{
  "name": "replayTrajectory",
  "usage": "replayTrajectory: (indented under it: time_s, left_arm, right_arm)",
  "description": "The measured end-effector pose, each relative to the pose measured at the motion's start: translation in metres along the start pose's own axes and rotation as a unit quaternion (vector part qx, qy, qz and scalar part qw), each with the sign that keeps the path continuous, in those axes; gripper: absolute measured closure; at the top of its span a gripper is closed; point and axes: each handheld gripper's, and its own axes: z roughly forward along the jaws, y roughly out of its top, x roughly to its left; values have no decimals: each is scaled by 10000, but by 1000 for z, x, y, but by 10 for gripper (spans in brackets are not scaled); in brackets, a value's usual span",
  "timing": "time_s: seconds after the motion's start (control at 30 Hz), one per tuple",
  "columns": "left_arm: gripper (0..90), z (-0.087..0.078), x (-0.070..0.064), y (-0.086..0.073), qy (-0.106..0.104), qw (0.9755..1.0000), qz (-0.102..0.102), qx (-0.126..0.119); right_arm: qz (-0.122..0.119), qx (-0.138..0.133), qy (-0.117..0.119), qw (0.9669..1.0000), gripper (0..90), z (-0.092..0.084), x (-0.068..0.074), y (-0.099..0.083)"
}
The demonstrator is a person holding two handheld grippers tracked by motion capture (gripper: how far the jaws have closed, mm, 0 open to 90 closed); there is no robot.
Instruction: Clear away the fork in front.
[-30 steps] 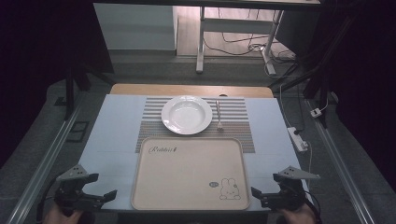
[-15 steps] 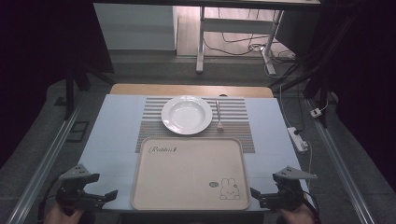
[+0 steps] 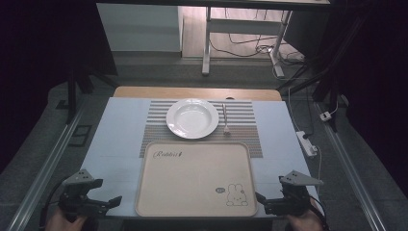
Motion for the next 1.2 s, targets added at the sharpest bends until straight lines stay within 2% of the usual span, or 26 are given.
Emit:
replayTrajectory:
  time_s: [0.4, 0.47, 0.7, 0.87, 1.03, 1.1, 1.2]
  left_arm:
    - [13, 1, 0, 1, 7, 10000, 20, 63]
    - [13, 1, 0, 1, 4, 10000, 8, 64]
    - [13, 2, 0, 1, 4, 10000, 3, 90]
    - [13, 2, 0, 1, 12, 10000, 2, 94]
    - [12, 2, 0, 1, 21, 9999, 3, 100]
    - [13, 2, 0, 1, 20, 9999, 2, 99]
    - [12, 2, 0, 1, 19, 10000, -2, 98]
  right_arm:
    - [-259, 43, -48, 9996, 0, 11, -2, 6]
    - [-368, 84, -32, 9993, 0, 14, -1, 8]
    - [-451, 154, 87, 9988, 0, 24, -1, 15]
    - [-386, 154, 183, 9990, 0, 32, -2, 18]
    - [-546, 168, 197, 9982, 0, 40, -3, 24]
    - [-684, 106, 199, 9974, 0, 43, -3, 26]
    - [-774, 179, 153, 9967, 0, 51, -3, 32]
